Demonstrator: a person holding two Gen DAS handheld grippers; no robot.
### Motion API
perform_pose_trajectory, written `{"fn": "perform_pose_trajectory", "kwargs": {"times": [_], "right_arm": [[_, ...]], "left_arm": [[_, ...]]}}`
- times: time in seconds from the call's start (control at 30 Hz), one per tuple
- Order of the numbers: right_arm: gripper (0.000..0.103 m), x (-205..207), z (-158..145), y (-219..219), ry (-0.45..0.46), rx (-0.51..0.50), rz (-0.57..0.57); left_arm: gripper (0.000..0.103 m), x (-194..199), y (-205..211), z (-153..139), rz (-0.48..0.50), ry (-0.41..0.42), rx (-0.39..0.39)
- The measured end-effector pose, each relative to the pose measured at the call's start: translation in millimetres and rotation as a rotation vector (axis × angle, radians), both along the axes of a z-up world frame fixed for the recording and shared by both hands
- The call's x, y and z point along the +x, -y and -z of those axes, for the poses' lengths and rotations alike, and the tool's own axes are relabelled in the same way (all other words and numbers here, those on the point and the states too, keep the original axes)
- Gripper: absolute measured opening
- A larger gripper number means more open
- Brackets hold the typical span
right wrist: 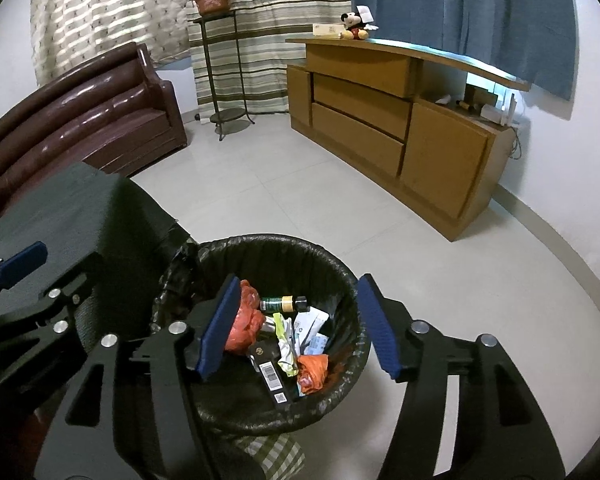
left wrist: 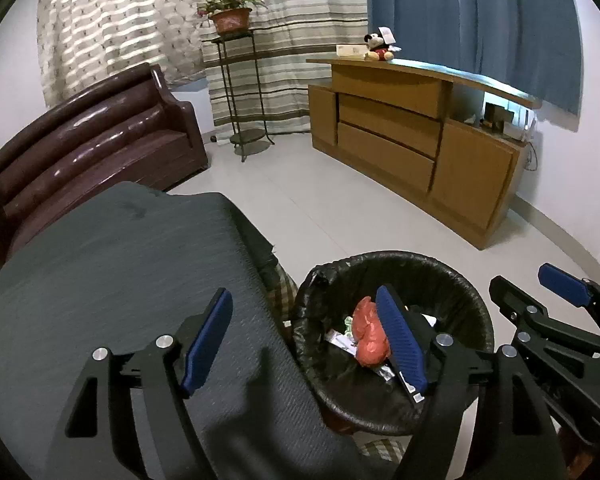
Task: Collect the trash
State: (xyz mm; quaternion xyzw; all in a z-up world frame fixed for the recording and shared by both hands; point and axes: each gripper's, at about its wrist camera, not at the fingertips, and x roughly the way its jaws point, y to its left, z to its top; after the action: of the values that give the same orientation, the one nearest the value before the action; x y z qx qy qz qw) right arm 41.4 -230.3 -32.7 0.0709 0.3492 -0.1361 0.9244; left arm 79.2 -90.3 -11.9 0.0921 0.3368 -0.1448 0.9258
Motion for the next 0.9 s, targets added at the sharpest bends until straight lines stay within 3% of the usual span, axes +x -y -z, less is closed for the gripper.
{"fn": "perform_pose_trajectory", "kwargs": {"times": [0.23, 0.9], "right_arm": [[0.067, -16.7, -11.9, -15.7, 0.019, -0.023, -0.002], [0.068, -67.3, -41.2, -61.1, 0.066, -0.08, -0.049]], "left_arm": [[0.076, -16.8, -19.5, -12.1, -0.019, 0.036, -0.016], [0.078, -58.1, -71.8, -41.7, -0.075, 0.1, -0.068]]}}
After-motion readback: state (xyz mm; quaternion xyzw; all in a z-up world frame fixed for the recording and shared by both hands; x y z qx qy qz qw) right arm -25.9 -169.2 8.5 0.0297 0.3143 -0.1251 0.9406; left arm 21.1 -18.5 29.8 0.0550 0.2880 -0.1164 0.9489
